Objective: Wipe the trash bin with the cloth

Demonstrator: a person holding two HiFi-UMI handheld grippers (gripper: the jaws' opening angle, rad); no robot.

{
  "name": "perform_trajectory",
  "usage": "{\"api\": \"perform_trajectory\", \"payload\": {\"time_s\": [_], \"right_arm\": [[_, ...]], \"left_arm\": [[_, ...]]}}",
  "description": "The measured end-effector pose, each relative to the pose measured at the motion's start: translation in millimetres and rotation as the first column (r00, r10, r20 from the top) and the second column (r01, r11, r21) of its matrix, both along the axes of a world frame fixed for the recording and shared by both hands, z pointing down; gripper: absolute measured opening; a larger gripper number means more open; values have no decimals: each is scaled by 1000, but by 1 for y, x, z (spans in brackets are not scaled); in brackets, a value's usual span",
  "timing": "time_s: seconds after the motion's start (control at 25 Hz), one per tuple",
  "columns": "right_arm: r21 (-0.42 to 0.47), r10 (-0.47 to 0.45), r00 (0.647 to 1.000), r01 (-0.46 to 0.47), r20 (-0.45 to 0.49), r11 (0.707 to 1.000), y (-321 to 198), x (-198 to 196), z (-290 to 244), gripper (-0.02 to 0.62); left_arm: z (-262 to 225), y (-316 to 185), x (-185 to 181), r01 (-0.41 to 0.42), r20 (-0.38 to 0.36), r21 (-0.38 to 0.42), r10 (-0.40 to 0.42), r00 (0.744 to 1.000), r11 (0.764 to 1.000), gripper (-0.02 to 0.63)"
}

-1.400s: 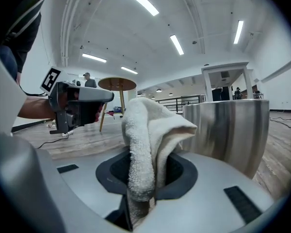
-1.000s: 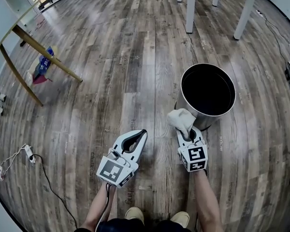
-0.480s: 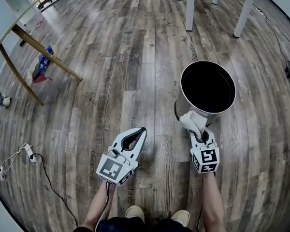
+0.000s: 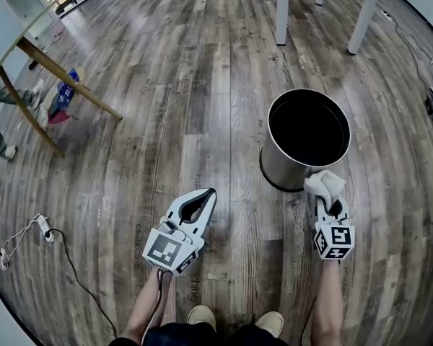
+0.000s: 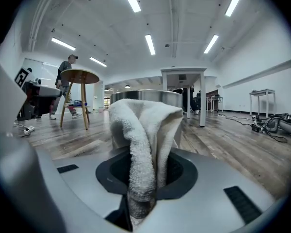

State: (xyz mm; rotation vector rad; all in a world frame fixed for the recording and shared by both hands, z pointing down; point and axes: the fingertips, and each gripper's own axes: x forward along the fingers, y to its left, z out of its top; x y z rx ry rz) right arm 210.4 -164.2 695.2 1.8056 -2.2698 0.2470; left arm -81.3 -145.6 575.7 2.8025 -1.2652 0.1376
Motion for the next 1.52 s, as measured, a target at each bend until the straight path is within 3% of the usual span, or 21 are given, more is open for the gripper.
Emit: {"api": "perform_trajectory", "payload": {"time_s": [0.32,0.76,1.16,1.32,1.52], "right_arm": [[-12,88,996,-88,-10,996,-11,48,4,83],[20,50,999,-50,-19,999,10,35,-7,83],[56,-149,989,150,-7,987,77,-64,-20,83],[47,-253,967,252,20,967,77,-116,-15,83],[24,-305,951,305,44,952,60,-162,1,83]], "left_arm": [[-3,1,-2,4,2,3,-4,1000,1000,0],[-2,1,-3,9,2,-2,-9,1000,1000,0],[4,-1,-3,10,-5,-12,-10,1000,1000,0],[4,1,-2,8,-4,-12,-8,1000,1000,0],[2,0,-5,15,-4,-12,-15,1000,1000,0]]}}
